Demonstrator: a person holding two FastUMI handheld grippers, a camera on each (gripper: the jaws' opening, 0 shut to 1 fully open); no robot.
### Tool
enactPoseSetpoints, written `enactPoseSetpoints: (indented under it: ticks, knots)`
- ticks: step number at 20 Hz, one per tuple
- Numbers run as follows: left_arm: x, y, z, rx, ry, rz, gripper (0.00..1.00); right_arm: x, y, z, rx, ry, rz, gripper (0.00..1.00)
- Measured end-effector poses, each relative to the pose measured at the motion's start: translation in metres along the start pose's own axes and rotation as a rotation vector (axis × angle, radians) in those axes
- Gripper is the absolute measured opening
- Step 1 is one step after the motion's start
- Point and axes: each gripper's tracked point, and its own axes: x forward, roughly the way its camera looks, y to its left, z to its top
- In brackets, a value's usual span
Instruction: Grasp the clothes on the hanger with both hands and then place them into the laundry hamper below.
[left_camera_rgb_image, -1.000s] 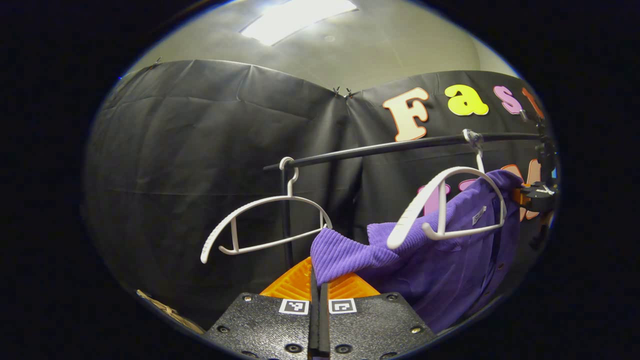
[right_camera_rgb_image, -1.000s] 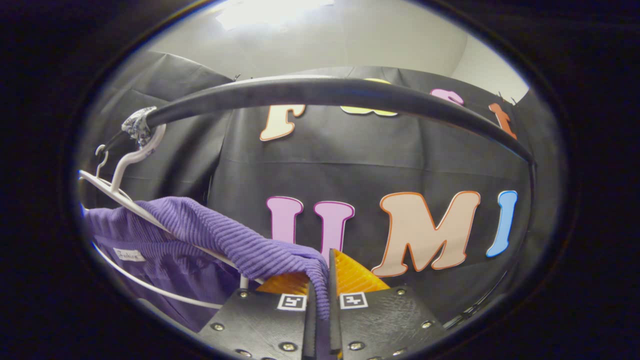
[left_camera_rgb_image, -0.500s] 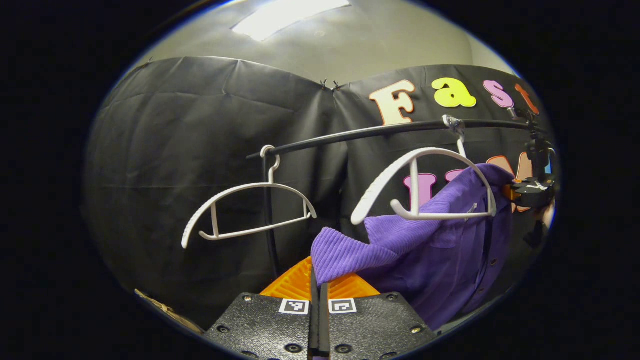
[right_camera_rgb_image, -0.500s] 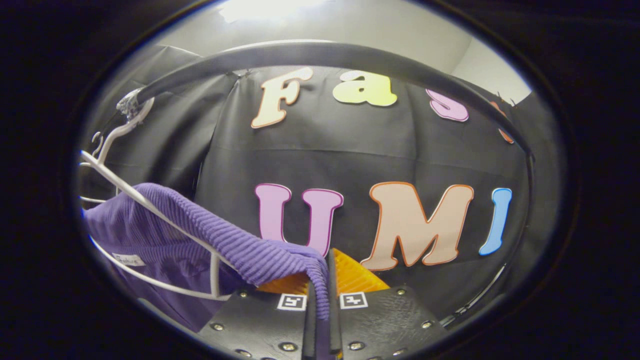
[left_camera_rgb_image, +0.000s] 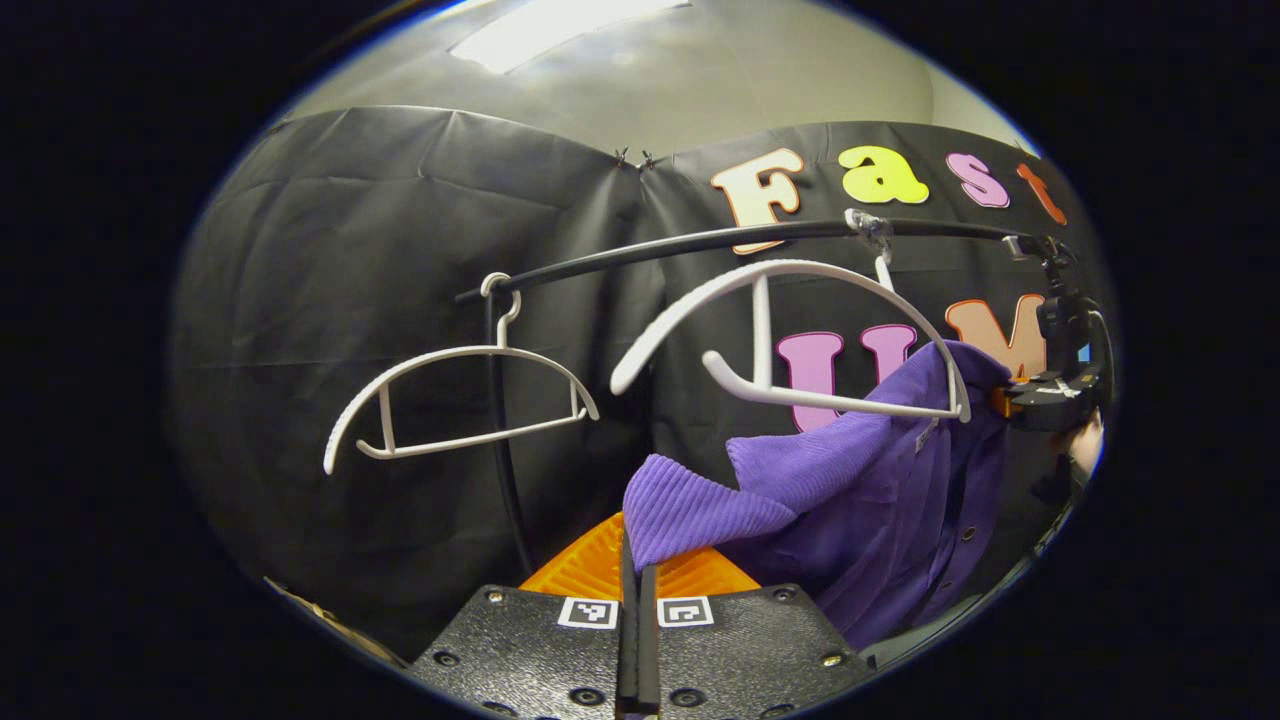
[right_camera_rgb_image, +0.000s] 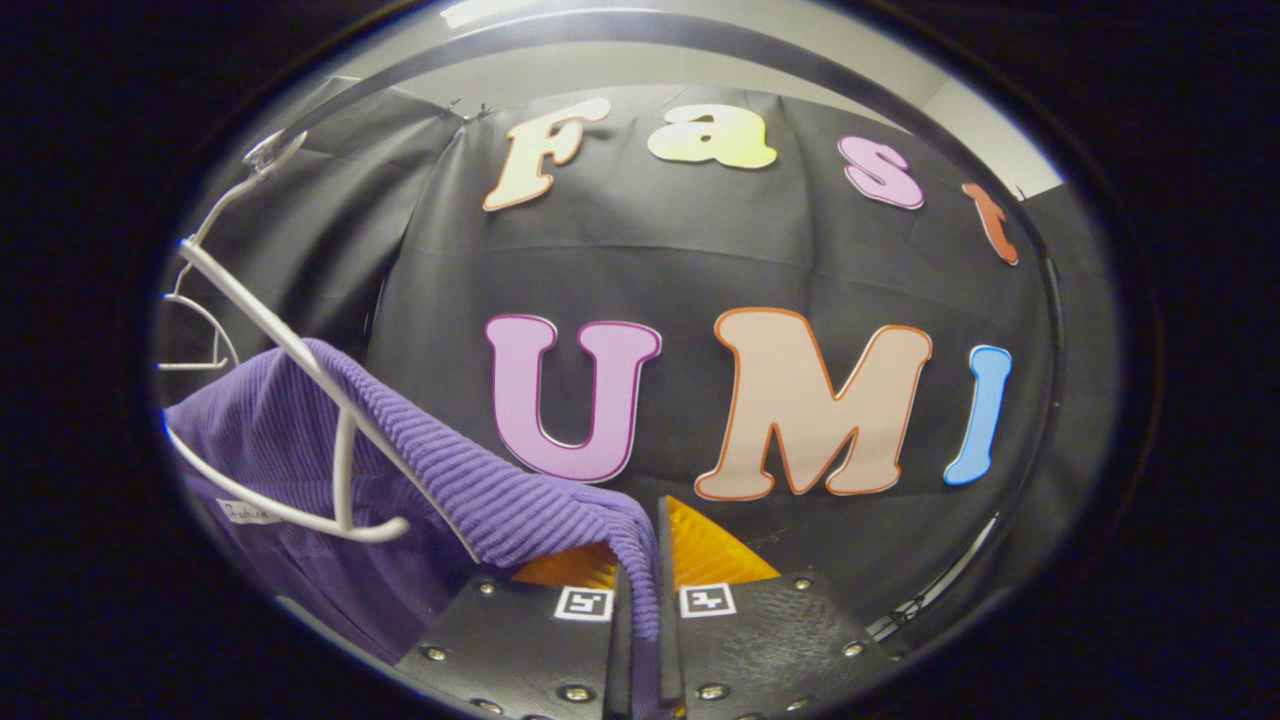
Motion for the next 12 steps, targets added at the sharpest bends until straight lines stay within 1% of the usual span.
enactPoseSetpoints:
  ticks: [5, 12]
  knots:
    - [-0.002, -0.007, -0.01, 0.023, 0.02, -0.02, 0.0, -0.001, -0.006, -0.03, 0.01, 0.067, -0.015, 0.1]
    - [-0.005, -0.006, -0.02, 0.027, 0.045, -0.024, 0.0, -0.015, -0.009, -0.059, -0.008, 0.106, -0.021, 0.1]
